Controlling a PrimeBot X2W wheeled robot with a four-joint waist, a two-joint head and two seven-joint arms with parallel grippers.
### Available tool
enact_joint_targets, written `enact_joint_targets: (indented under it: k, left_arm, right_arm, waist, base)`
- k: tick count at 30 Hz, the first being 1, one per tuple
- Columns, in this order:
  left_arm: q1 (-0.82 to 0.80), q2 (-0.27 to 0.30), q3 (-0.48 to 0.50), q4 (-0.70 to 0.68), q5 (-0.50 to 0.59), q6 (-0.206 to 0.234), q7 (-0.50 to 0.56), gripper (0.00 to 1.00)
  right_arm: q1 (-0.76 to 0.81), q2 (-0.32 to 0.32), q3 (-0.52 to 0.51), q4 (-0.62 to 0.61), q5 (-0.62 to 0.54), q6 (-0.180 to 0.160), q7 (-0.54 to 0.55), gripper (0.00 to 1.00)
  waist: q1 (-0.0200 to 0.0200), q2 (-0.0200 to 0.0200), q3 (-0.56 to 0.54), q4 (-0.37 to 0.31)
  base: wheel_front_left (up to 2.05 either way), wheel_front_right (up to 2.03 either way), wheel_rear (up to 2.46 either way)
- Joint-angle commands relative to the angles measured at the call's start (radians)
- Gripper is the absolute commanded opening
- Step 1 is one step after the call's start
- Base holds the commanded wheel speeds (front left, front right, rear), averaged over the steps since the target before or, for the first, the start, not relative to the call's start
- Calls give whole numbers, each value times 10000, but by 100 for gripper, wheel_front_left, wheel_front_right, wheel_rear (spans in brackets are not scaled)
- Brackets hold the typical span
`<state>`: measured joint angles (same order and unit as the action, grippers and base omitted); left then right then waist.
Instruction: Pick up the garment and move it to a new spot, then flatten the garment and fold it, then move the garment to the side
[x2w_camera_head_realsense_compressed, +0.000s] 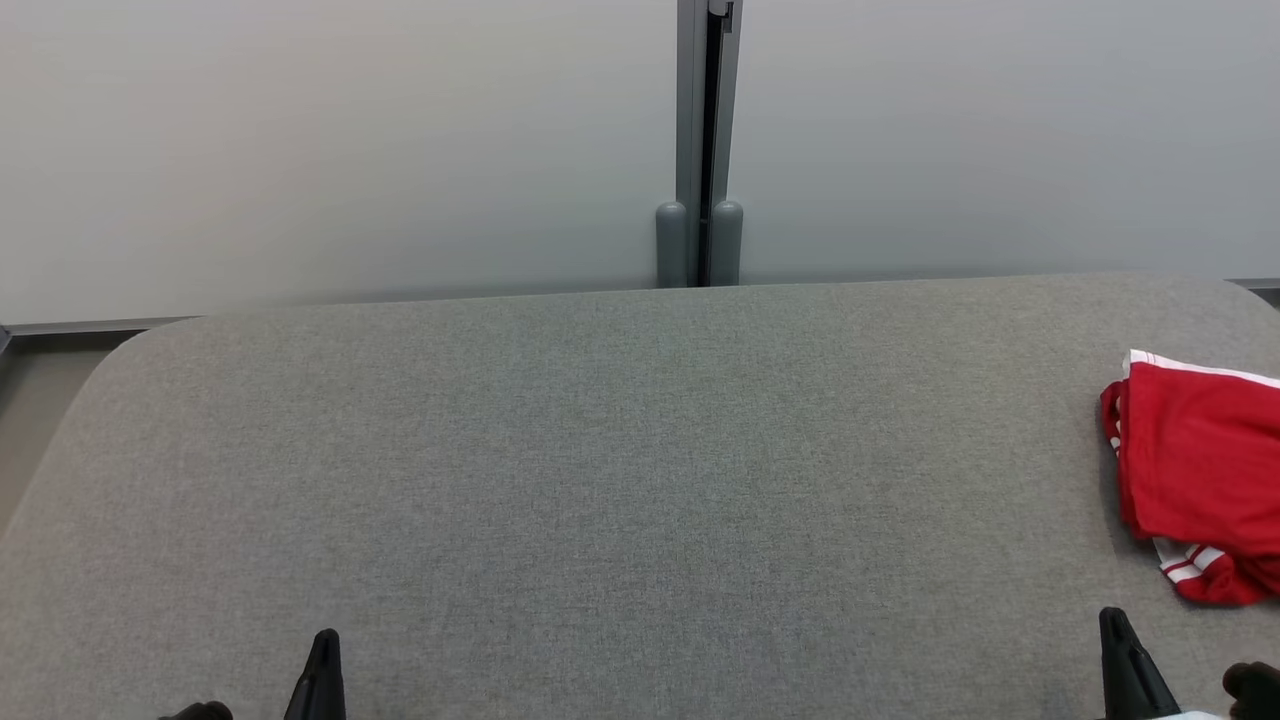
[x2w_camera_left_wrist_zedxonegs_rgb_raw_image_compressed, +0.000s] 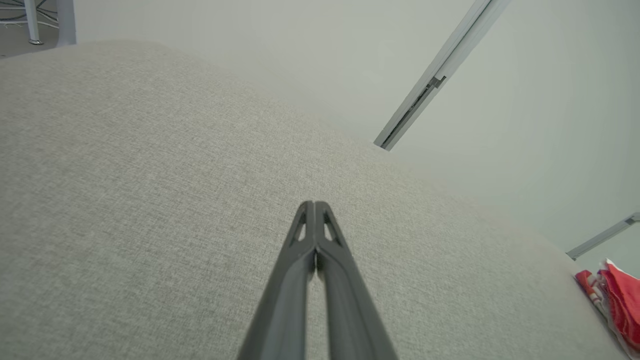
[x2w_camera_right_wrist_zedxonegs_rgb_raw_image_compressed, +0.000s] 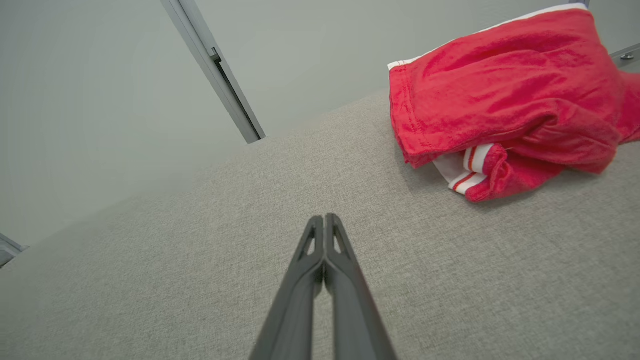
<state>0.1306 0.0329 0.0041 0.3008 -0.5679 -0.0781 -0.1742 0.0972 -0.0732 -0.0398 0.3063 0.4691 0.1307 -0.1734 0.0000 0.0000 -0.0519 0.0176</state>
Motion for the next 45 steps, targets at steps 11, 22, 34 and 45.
enact_joint_targets:
  k: [11, 22, 34, 45]
  left_arm:
    - [-626, 99, 221, -241, -1706, -124, 454, 0]
    - [-940, 116, 369, -302, -3138, -205, 852, 0]
    - [-1235, 132, 514, -361, -4536, -263, 1243, 0]
    - [-1483, 145, 633, -401, -5675, -319, 1560, 0]
  right_arm:
    - [-540, -24, -157, -262, 1877, 2, 452, 0]
    - [-810, 14, -258, -332, 3446, 1, 851, 0]
    - [-1057, 49, -359, -391, 4969, 1, 1250, 0]
    - [-1259, 83, -432, -443, 6215, 1, 1563, 0]
  waist:
    - [0, 0, 53, -17]
    - [0, 0, 109, -35]
    - [0, 0, 171, -54]
    - [0, 0, 227, -72]
  base:
    - [0, 0, 0]
    - [0, 0, 0]
    - [0, 0, 0]
    - [0, 0, 0]
